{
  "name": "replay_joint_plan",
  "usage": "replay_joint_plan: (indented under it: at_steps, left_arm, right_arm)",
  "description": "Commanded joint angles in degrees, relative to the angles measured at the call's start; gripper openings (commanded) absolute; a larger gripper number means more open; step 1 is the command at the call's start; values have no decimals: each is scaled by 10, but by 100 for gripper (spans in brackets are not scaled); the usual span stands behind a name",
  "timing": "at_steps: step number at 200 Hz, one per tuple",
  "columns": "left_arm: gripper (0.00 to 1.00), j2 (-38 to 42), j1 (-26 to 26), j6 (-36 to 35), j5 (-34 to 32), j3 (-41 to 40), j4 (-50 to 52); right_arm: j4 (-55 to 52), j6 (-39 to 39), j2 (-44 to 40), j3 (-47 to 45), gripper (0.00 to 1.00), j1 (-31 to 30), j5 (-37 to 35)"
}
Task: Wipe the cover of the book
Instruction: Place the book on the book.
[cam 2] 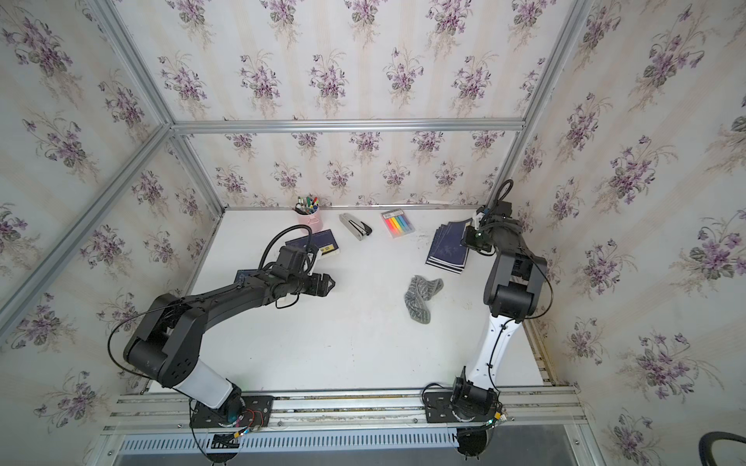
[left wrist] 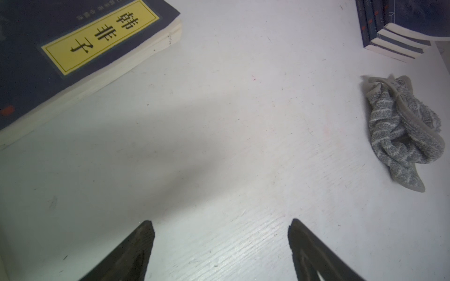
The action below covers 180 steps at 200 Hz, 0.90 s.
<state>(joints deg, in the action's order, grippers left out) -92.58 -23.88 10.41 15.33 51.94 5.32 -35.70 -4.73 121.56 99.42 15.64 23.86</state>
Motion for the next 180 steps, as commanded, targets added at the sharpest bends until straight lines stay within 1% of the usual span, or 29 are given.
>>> replay_joint_plan:
  at_steps: [1, 56, 94, 128, 136, 148, 180]
  left_arm:
    - [88, -1, 1, -6, 6, 5, -9]
    - [87, -8, 1, -7, 8, 7, -8]
    - [87, -14, 1, -8, 10, 10, -7]
    - [87, -15, 1, -7, 11, 10, -8]
    - [87, -15, 2, -7, 12, 10, -8]
    - [87, -15, 1, -7, 13, 11, -8]
    - [87, -15, 3, -6, 13, 11, -7]
  right_arm:
    - [-20, -33, 2, 22, 0, -6, -2]
    - [-81, -63, 76, 88, 0, -5, -23]
    - [-82, -65, 91, 90, 0, -6, -22]
    - [-82, -66, 96, 90, 0, -5, -44]
    - [-83, -65, 98, 90, 4, -5, -53]
    - [-83, -61, 100, 90, 12, -5, -66]
    - [-80, -52, 92, 90, 26, -5, -97]
